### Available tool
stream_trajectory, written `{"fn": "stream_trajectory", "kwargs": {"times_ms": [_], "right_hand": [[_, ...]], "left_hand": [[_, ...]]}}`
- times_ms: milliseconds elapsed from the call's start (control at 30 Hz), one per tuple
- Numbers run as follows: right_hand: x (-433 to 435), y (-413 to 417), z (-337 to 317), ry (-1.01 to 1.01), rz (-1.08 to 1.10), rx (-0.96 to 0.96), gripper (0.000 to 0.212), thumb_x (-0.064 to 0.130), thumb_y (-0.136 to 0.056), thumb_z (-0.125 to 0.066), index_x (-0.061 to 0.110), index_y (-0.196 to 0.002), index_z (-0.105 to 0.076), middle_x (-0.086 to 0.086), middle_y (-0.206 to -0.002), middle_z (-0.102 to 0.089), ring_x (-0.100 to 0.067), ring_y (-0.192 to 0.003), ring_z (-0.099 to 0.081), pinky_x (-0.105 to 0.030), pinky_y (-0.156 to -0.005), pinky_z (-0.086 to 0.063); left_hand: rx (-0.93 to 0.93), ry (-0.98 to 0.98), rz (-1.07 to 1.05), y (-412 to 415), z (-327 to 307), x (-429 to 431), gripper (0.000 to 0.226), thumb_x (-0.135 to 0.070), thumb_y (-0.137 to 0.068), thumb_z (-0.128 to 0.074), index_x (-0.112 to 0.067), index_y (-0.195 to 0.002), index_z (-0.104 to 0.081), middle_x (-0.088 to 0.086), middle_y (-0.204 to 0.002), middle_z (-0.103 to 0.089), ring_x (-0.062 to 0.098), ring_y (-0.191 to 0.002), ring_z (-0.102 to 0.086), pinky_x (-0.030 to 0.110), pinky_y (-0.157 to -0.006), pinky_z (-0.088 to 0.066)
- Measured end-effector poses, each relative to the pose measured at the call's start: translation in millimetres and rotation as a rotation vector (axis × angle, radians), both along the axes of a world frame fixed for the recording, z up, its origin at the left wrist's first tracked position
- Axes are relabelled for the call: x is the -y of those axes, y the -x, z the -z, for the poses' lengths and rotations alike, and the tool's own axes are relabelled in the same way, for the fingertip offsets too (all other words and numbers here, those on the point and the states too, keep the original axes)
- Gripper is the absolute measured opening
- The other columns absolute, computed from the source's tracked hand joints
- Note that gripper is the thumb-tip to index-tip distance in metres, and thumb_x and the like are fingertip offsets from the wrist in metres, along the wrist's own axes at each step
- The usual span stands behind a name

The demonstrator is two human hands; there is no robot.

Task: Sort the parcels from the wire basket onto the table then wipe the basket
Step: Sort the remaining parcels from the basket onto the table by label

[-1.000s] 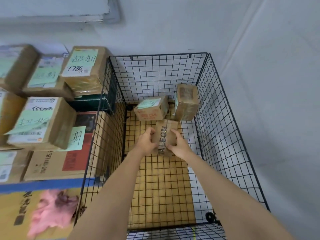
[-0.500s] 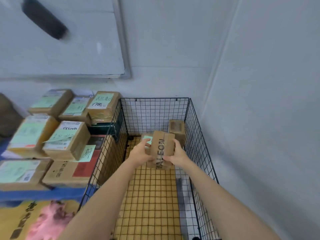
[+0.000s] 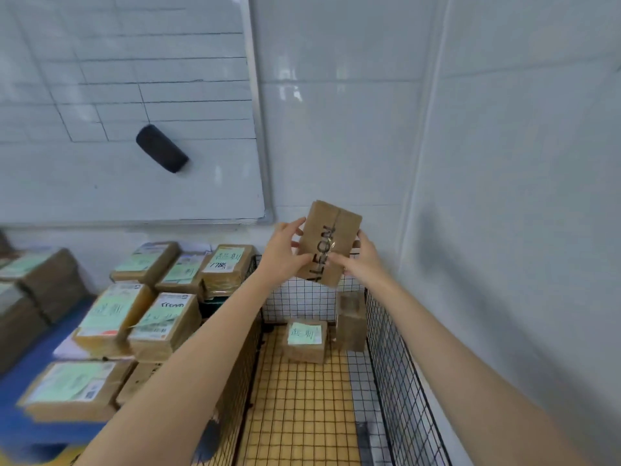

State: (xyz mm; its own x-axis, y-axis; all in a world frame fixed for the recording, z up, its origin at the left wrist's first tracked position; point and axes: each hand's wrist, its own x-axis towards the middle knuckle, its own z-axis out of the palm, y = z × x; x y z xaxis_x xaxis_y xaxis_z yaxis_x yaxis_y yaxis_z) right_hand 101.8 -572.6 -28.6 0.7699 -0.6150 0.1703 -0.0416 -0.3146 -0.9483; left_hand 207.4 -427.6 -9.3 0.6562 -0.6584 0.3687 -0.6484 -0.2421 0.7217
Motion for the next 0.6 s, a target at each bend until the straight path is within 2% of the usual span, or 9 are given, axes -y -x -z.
{"fn": "stream_trajectory", "kwargs": {"times_ms": [33, 100, 200, 300, 367, 400, 467, 533, 600], "right_hand": [[0, -1, -9, 0.011, -0.007, 0.020, 0.067, 0.021, -0.083, -0.078, 0.021, -0.140, -0.043, 0.000, -0.123, -0.048, -0.020, -0.122, -0.051, -0.043, -0.103, -0.048], [-3, -4, -23, 0.026, -0.018, 0.062, 0.056, 0.025, -0.084, -0.078, 0.025, -0.131, -0.048, -0.005, -0.128, -0.046, -0.020, -0.119, -0.053, -0.043, -0.102, -0.049], [-8, -8, -40, 0.040, -0.013, 0.120, 0.061, 0.035, -0.081, -0.079, 0.025, -0.133, -0.048, -0.005, -0.131, -0.046, -0.021, -0.119, -0.056, -0.045, -0.100, -0.051], [-13, -11, -53, 0.011, -0.021, 0.191, 0.059, 0.033, -0.084, -0.077, 0.025, -0.134, -0.047, -0.003, -0.133, -0.048, -0.020, -0.115, -0.060, -0.030, -0.090, -0.051], [-17, -11, -62, 0.011, -0.019, 0.225, 0.058, 0.028, -0.086, -0.075, 0.023, -0.136, -0.045, -0.001, -0.134, -0.051, -0.019, -0.116, -0.060, -0.017, -0.079, -0.045], [-19, -11, -65, 0.016, -0.015, 0.240, 0.059, 0.027, -0.087, -0.075, 0.022, -0.137, -0.044, 0.000, -0.134, -0.052, -0.018, -0.117, -0.059, -0.014, -0.078, -0.043], [-23, -11, -70, 0.019, -0.011, 0.267, 0.065, 0.027, -0.087, -0.075, 0.023, -0.142, -0.040, 0.003, -0.135, -0.052, -0.017, -0.120, -0.056, -0.019, -0.086, -0.044], [-26, -11, -74, 0.028, -0.006, 0.270, 0.067, 0.029, -0.087, -0.075, 0.024, -0.142, -0.038, 0.006, -0.134, -0.052, -0.016, -0.120, -0.055, -0.029, -0.097, -0.045], [-26, -11, -77, 0.036, -0.005, 0.270, 0.060, 0.030, -0.087, -0.075, 0.024, -0.136, -0.042, 0.007, -0.129, -0.054, -0.016, -0.119, -0.056, -0.034, -0.102, -0.046]], "left_hand": [[0.029, 0.017, 0.005, 1, -9, -1, 0.075, -0.010, -0.083, -0.075, -0.020, -0.148, -0.040, 0.001, -0.122, -0.047, 0.016, -0.103, -0.056, 0.035, -0.092, -0.053], [0.089, 0.043, 0.003, 2, -24, -4, 0.073, -0.012, -0.084, -0.073, -0.020, -0.148, -0.040, -0.001, -0.118, -0.044, 0.013, -0.104, -0.054, 0.035, -0.093, -0.051], [0.117, 0.104, 0.015, 3, -41, -9, 0.074, -0.012, -0.084, -0.073, -0.020, -0.149, -0.039, 0.000, -0.120, -0.042, 0.011, -0.104, -0.051, 0.027, -0.092, -0.045], [0.087, 0.153, 0.041, 0, -51, -15, 0.074, -0.013, -0.084, -0.074, -0.023, -0.149, -0.039, 0.002, -0.122, -0.042, 0.010, -0.109, -0.049, 0.024, -0.091, -0.040], [0.067, 0.183, 0.050, -3, -54, -18, 0.074, -0.014, -0.084, -0.074, -0.026, -0.148, -0.039, -0.001, -0.124, -0.043, 0.009, -0.111, -0.047, 0.020, -0.090, -0.037], [0.057, 0.198, 0.052, -4, -55, -20, 0.073, -0.015, -0.084, -0.074, -0.027, -0.147, -0.039, -0.003, -0.126, -0.044, 0.007, -0.111, -0.047, 0.016, -0.087, -0.036], [0.026, 0.240, 0.061, -4, -57, -22, 0.068, -0.015, -0.086, -0.073, -0.028, -0.145, -0.041, -0.008, -0.129, -0.047, 0.005, -0.109, -0.048, 0.009, -0.081, -0.035], [-0.036, 0.295, 0.082, -3, -60, -25, 0.060, -0.014, -0.087, -0.071, -0.028, -0.139, -0.043, -0.012, -0.127, -0.051, 0.004, -0.107, -0.052, 0.008, -0.077, -0.039], [-0.091, 0.342, 0.099, -3, -62, -27, 0.054, -0.014, -0.089, -0.071, -0.026, -0.133, -0.042, -0.013, -0.125, -0.052, 0.006, -0.109, -0.055, 0.009, -0.076, -0.043]]}}
